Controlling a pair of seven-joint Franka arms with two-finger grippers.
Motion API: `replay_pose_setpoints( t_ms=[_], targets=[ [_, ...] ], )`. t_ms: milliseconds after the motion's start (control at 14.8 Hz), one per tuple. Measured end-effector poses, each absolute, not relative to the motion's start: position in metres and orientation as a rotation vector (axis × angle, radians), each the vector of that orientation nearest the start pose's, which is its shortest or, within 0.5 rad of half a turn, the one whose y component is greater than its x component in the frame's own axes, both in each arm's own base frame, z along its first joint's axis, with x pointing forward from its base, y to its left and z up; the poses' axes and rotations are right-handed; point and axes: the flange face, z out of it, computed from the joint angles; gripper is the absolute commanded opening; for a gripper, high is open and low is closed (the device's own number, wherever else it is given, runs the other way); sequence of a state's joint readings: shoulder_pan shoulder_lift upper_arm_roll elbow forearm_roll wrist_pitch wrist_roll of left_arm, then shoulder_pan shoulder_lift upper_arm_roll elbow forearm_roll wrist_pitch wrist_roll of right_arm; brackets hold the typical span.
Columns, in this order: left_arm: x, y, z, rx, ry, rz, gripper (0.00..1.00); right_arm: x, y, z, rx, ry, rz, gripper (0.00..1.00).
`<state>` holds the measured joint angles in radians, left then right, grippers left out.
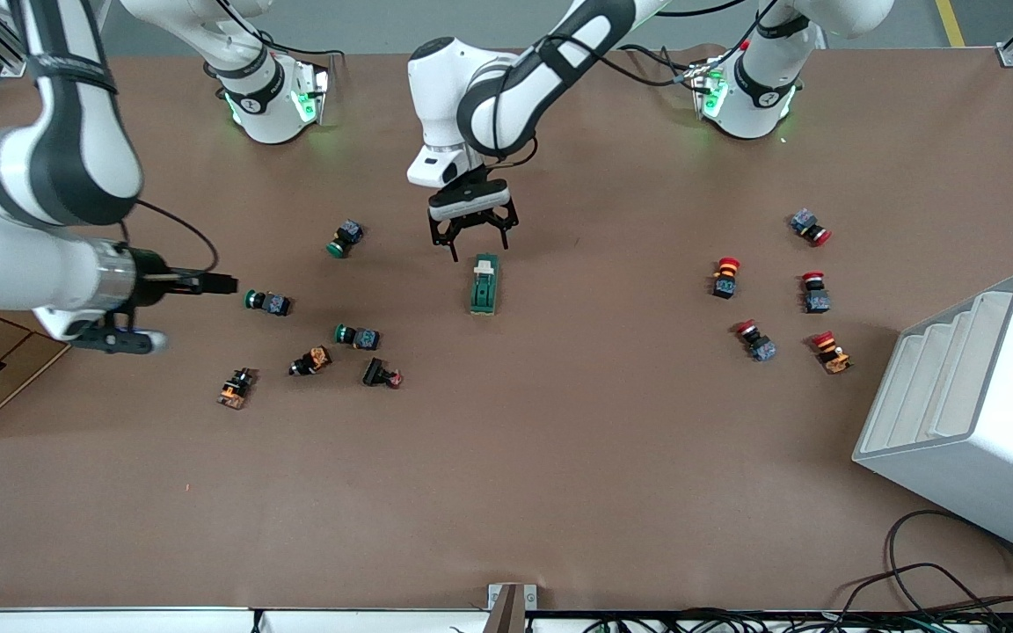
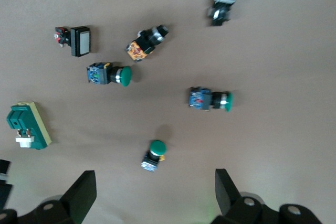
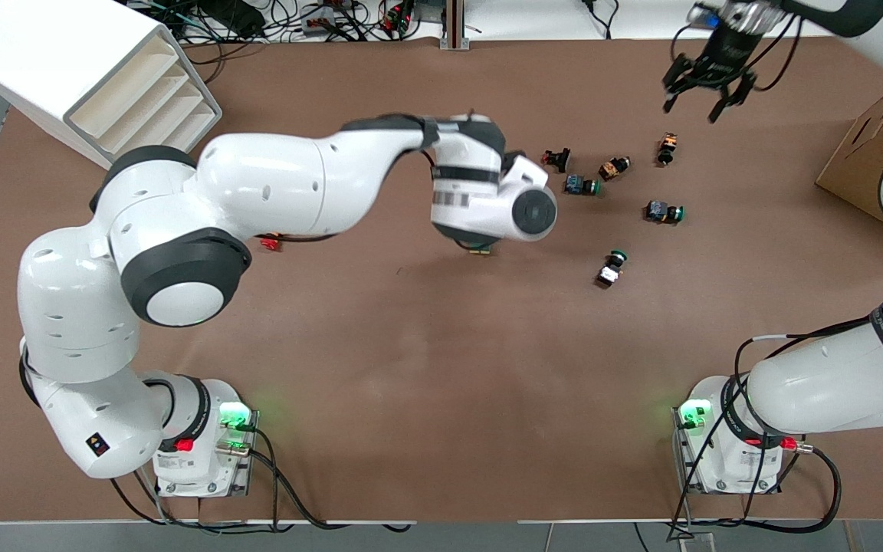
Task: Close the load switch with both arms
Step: 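Lower the left gripper onto the switch base while the right gripper approaches, then hold the switch with the left gripper while the right gripper reaches the handle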
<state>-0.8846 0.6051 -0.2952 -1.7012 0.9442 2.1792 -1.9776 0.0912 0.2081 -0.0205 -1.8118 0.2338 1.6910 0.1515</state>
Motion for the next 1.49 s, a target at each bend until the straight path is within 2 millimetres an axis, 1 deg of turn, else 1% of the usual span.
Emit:
replay_pose_setpoints(
  t_ms=[136,203,407,542,610,746,949,1085,1153,1288,1492],
  targets=[
    [0.281,-0.596,0.226,-2.919,-0.374,-0.964,0.97,0.567,0.081,0.383,-2.896,0.277,0.519,1.0],
    [0.269,-0.596,0.213,-2.918,-0.37,-0.999,0.98,0.563,0.093,0.376,-2.898,0.309,0.523,1.0],
    [0.235,-0.6,0.177,-2.923,-0.365,-1.07,0.97,0.545,0.139,0.359,-2.889,0.395,0.532,1.0],
    [0.216,-0.598,0.157,-2.92,-0.318,-1.108,0.96,0.527,0.171,0.34,-2.889,0.459,0.492,1.0],
    [0.209,-0.593,0.148,-2.913,-0.283,-1.132,0.96,0.515,0.187,0.33,-2.89,0.485,0.472,1.0],
    [0.201,-0.581,0.133,-2.899,-0.236,-1.187,0.95,0.492,0.224,0.312,-2.868,0.546,0.425,1.0],
    [0.199,-0.568,0.12,-2.862,-0.183,-1.269,0.95,0.46,0.29,0.303,-2.835,0.595,0.335,1.0],
    [0.196,-0.568,0.117,-2.852,-0.157,-1.289,0.95,0.438,0.331,0.296,-2.79,0.641,0.293,1.0],
    [0.195,-0.569,0.117,-2.851,-0.153,-1.293,0.95,0.428,0.348,0.289,-2.768,0.664,0.28,1.0],
    [0.195,-0.57,0.118,-2.852,-0.143,-1.303,0.95,0.413,0.372,0.268,-2.737,0.709,0.254,1.0],
    [0.194,-0.569,0.112,-2.849,-0.1,-1.321,0.95,0.398,0.391,0.233,-2.693,0.789,0.22,1.0]
  ],
)
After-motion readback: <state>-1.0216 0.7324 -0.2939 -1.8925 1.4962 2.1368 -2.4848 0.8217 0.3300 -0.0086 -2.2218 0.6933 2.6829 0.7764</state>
